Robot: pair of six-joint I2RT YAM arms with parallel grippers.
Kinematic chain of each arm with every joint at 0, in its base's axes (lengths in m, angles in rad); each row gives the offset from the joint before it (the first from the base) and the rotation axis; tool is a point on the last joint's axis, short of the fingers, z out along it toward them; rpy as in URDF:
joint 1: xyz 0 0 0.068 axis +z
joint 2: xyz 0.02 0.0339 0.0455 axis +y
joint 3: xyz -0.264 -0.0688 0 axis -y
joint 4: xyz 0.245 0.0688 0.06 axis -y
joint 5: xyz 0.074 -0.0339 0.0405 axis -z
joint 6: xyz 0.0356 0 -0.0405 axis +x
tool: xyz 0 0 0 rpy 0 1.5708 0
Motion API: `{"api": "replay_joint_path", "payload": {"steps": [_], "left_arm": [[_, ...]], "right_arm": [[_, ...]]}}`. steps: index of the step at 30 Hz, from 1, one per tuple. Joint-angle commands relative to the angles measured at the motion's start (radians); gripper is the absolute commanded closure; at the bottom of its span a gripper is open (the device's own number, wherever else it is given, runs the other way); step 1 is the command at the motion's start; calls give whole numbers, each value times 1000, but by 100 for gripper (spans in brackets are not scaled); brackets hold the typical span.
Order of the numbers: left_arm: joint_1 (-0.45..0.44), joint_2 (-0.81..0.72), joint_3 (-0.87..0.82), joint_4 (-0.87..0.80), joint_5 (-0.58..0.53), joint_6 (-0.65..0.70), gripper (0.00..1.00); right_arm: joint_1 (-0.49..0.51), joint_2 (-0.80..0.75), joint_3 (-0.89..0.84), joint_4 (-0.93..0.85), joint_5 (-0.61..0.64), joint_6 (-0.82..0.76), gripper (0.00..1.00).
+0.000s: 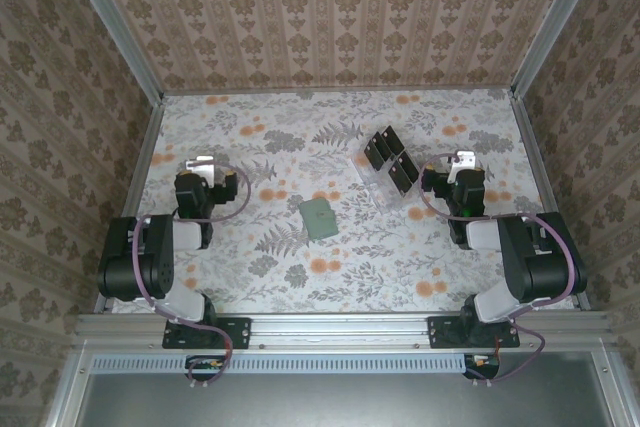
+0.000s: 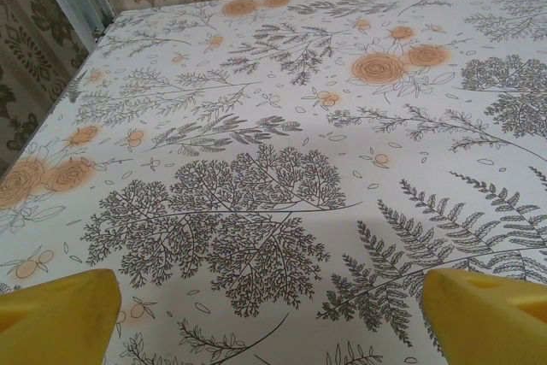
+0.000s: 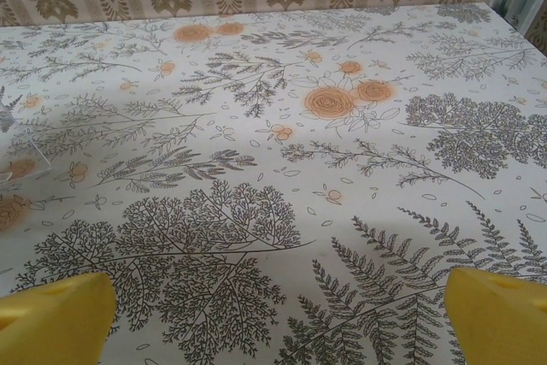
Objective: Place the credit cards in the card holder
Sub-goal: Reset both arms
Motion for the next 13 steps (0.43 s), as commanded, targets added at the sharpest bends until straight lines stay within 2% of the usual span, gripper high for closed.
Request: {"api": "replay_joint_path", "payload": {"steps": [1, 13], "left_arm": [[-9, -1, 7, 14, -17, -8, 0], [-8, -1, 7, 15, -18, -9, 0]], "right_arm": [[5, 4, 8, 7, 6, -11, 0], [-3, 2, 10, 2, -21, -10, 0]]}}
